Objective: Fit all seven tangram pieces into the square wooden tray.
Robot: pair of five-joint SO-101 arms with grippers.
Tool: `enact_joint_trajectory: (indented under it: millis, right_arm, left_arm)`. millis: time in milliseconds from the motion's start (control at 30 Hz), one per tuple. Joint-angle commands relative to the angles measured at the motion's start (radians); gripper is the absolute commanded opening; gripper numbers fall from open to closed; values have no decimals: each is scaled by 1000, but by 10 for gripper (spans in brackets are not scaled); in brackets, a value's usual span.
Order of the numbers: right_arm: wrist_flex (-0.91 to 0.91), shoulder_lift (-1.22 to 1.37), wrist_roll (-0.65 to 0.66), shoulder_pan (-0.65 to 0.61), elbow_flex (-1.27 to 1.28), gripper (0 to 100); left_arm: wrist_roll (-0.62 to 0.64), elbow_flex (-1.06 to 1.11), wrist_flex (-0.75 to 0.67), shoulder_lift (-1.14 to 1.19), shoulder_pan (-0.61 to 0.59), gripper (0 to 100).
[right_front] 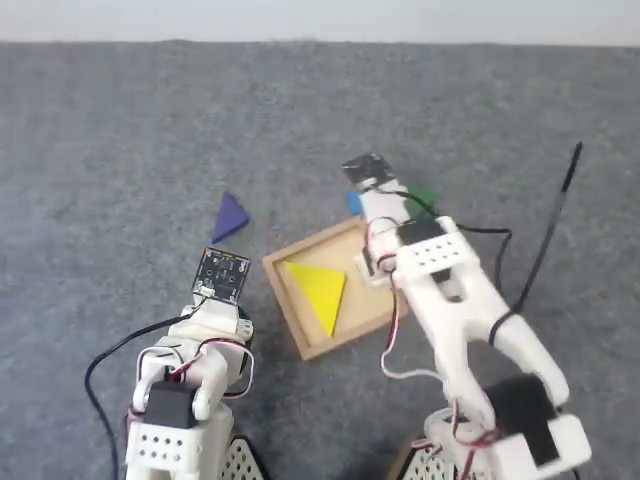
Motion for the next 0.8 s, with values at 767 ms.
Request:
enact_joint_trajectory:
  millis: [767]
  right_arm:
    - [-7, 157, 75, -288, -64, 209]
  left_arm:
    - [-2, -10, 2, -17, 0, 19]
